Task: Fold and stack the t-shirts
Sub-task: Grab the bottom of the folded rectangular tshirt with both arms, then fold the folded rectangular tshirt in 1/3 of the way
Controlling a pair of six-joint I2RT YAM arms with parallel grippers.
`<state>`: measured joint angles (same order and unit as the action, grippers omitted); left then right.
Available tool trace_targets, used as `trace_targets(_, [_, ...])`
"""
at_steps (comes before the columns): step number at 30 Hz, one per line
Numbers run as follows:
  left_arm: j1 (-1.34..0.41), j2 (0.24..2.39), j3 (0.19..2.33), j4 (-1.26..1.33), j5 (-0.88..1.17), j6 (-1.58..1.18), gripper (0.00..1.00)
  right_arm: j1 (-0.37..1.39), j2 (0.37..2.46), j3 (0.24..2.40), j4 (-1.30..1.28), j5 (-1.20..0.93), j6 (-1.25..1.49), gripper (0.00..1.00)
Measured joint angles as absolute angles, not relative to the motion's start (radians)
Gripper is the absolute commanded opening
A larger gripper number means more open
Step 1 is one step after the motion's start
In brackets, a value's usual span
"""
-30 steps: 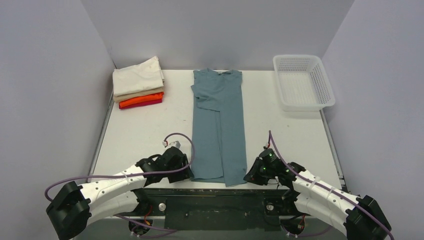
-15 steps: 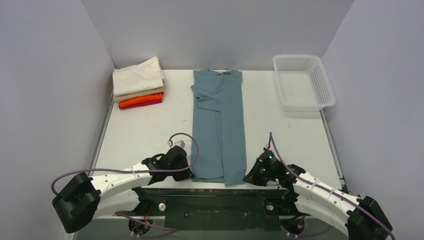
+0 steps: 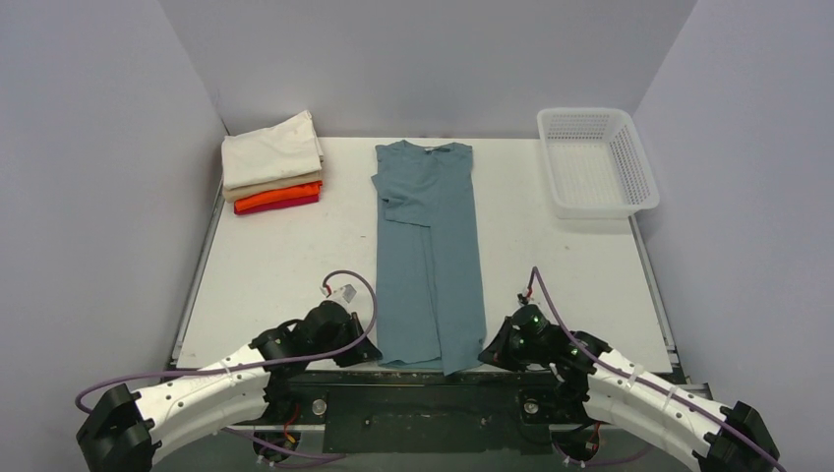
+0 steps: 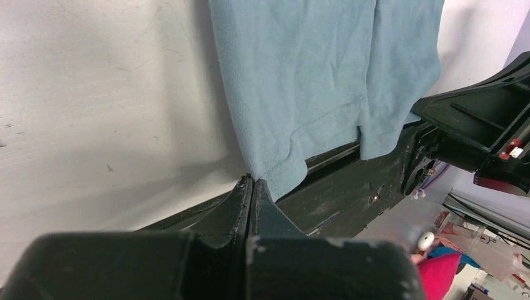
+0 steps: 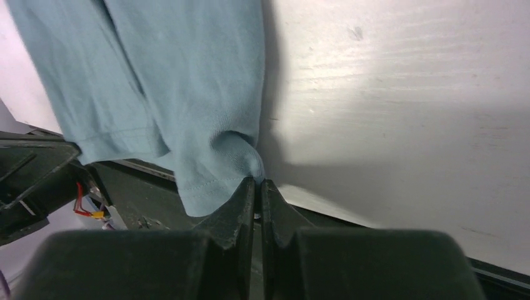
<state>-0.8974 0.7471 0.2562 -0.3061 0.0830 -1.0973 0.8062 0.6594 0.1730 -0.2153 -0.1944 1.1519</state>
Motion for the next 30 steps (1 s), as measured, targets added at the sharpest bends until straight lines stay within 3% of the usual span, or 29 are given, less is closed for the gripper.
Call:
trace_targets(7, [-0.871,0.790,0.321,-0.289,0.076,-1.055,0.00,0.804,0.731,0.319,-0.207,-0.112,1.091,0.00])
trace_targets(12, [-0.722,0.891,0.421,-0.191,0.108,-0.994,0.00,0.750,0.881,0.485,-0.157,-0.064,1.005,0.00])
trace_targets(30, [-0.395,1.446,0.819,0.078,0.159,-0.818,0.00,0.473,1.426,0.949,0.051,-0.041,0.779,0.00])
